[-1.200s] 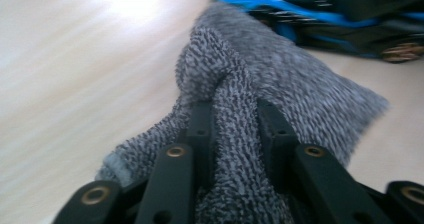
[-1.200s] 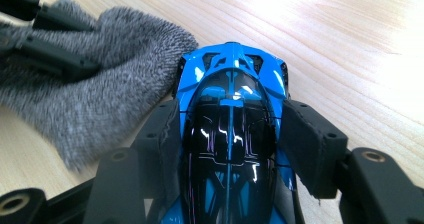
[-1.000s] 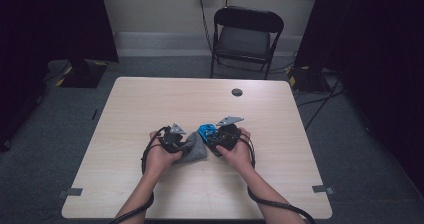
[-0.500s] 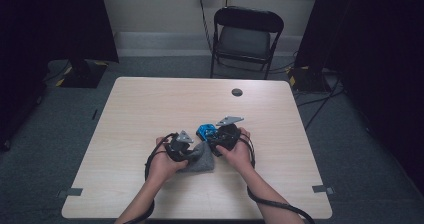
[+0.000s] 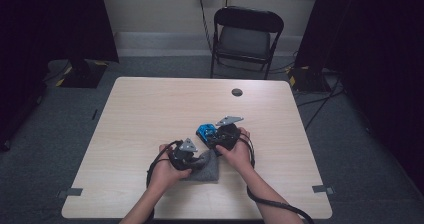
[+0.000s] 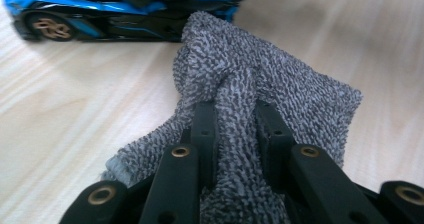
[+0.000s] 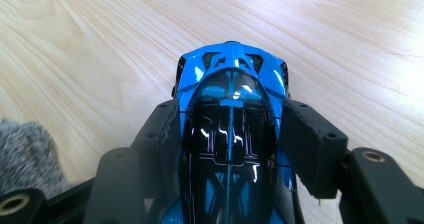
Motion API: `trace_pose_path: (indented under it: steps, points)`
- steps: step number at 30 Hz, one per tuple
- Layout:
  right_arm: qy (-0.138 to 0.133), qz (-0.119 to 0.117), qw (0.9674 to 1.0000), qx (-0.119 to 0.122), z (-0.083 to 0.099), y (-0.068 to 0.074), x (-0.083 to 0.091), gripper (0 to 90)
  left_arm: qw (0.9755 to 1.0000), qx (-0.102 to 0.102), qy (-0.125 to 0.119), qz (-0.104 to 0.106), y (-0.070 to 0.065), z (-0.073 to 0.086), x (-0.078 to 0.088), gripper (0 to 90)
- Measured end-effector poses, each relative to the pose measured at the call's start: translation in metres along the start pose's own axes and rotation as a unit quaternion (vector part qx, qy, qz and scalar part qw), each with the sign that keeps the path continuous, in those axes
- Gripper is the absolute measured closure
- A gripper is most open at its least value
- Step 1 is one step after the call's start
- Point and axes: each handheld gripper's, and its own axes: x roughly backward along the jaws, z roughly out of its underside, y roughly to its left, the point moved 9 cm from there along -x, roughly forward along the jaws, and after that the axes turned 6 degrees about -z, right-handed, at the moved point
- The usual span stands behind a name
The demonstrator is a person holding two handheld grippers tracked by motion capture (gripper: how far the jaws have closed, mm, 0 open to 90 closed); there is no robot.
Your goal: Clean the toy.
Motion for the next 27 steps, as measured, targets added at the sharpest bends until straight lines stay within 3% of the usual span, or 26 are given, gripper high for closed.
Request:
trace_pose_path:
  steps: [8, 11, 19, 27]
  points:
    - [-0.002, 0.001, 1.0, -0.002, 0.0, 0.0, 0.0, 42.0, 0.9995, -0.018, -0.01, 0.024, -0.02, 0.0, 0.002, 74.1]
    - [-0.002, 0.0, 1.0, -0.001, 0.0, 0.0, 0.0, 42.0, 0.9994, -0.023, -0.014, 0.022, -0.021, -0.001, 0.005, 74.0]
    - [-0.003, 0.001, 1.0, -0.001, 0.0, 0.0, 0.0, 41.9, 0.9998, -0.011, -0.019, 0.004, -0.004, 0.001, 0.024, 74.0]
    - [-0.005, 0.002, 1.0, 0.0, 0.0, 0.0, 0.0, 41.9, 0.9983, 0.022, -0.042, -0.036, 0.035, -0.002, 0.041, 73.8]
